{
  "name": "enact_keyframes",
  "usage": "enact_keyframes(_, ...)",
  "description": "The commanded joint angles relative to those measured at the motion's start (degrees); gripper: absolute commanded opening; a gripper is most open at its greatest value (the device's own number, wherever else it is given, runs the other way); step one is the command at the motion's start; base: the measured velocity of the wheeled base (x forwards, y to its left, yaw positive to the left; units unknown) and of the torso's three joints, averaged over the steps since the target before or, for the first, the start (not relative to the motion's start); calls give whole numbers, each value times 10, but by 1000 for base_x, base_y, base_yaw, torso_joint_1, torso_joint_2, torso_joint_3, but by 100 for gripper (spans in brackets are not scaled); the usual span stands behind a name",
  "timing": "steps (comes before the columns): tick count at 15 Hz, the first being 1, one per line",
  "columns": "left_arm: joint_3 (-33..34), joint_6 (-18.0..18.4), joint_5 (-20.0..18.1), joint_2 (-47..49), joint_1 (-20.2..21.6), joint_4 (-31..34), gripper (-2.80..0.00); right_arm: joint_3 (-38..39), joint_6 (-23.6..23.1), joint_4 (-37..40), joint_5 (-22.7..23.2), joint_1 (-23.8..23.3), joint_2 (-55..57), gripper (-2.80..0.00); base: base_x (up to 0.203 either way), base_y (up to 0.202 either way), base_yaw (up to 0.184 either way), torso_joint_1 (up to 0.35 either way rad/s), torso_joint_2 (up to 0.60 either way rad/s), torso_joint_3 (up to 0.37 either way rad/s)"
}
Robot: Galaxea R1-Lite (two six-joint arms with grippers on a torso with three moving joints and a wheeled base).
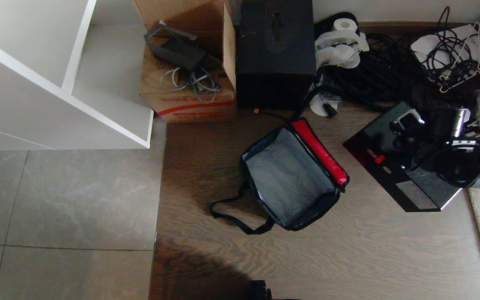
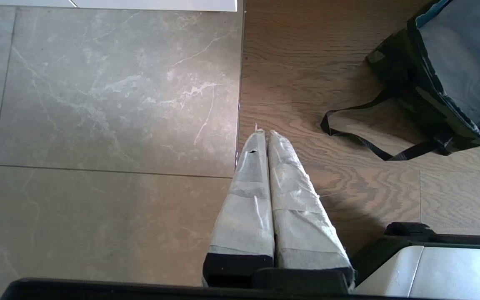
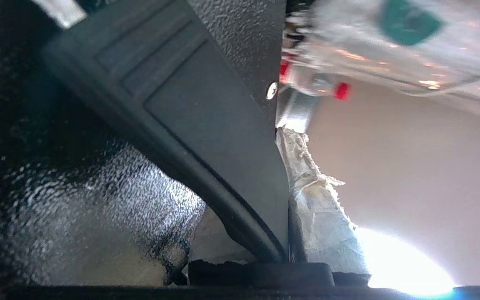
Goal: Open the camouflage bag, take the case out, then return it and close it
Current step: Place the black box back
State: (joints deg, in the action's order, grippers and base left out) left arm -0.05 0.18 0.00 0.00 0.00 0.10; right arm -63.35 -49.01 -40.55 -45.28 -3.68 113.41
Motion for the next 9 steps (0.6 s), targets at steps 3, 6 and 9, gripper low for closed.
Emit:
enact_keyframes(3, 0, 0, 0, 0, 0, 0, -280, 9, 2, 88, -2, 29, -113, -280, 0, 0, 0, 0, 0, 0)
enact_keyframes(6, 0, 1, 0, 0, 0, 0, -280, 15, 33, 126, -4, 85, -144, -280, 0, 0, 0, 0, 0, 0)
enact_keyframes(9, 0, 0, 0, 0, 0, 0, -280, 21, 80, 172, -7, 150, -155, -280, 0, 0, 0, 0, 0, 0)
